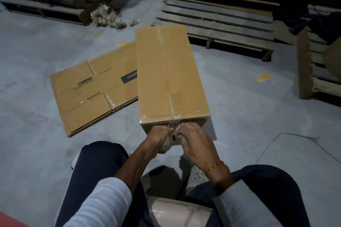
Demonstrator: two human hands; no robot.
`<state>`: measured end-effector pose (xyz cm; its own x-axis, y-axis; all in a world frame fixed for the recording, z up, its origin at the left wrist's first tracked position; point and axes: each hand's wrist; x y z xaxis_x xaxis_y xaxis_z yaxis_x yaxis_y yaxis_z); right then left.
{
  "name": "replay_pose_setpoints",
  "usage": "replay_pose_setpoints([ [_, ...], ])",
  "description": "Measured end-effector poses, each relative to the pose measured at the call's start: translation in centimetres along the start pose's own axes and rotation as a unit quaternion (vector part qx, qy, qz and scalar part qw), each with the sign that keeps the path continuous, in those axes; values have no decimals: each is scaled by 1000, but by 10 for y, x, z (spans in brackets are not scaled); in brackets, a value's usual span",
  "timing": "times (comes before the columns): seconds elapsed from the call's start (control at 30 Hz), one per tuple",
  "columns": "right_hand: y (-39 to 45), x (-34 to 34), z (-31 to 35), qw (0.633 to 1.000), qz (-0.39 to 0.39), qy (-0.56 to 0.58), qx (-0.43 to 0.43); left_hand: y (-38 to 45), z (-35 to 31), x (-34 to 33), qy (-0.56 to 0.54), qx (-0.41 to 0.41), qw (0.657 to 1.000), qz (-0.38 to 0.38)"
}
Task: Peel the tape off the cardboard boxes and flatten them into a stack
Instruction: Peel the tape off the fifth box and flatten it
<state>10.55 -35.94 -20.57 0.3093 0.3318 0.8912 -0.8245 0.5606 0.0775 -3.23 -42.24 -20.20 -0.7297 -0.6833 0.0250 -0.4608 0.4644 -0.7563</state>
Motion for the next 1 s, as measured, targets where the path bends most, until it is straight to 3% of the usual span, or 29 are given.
replay_pose_setpoints([
  [0.13,5,-9,2,999,-48,0,4,5,6,2,15,-23,999,21],
  [0.23,8,-15,10,991,-24,125,-29,-2,0,2,-54,-34,997,30],
  [0.47,17,-21,13,942,-95,270,-174,-1,10,-7,-103,-11,993,52],
  [0.6,25,-18,8,903,-90,337,-251,-7,15,-24,-213,53,972,80],
  [0.8,33,-22,-11,862,-70,358,-352,6,10,-8,-224,50,963,138],
  [0.87,33,-23,-14,877,-49,327,-348,14,7,-4,-195,42,972,127],
  [1.0,29,-27,-15,897,-5,316,-307,27,10,1,-24,-22,990,138],
])
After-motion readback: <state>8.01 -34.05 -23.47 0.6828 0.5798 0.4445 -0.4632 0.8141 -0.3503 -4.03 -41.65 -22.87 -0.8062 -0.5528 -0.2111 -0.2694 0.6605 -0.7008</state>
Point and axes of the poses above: each hand's wrist, its own y-axis towards the middle knuckle, its own x-axis out of the back of the hand, z = x × y, and after that the axes turned 11 degrees about -y, right-handed
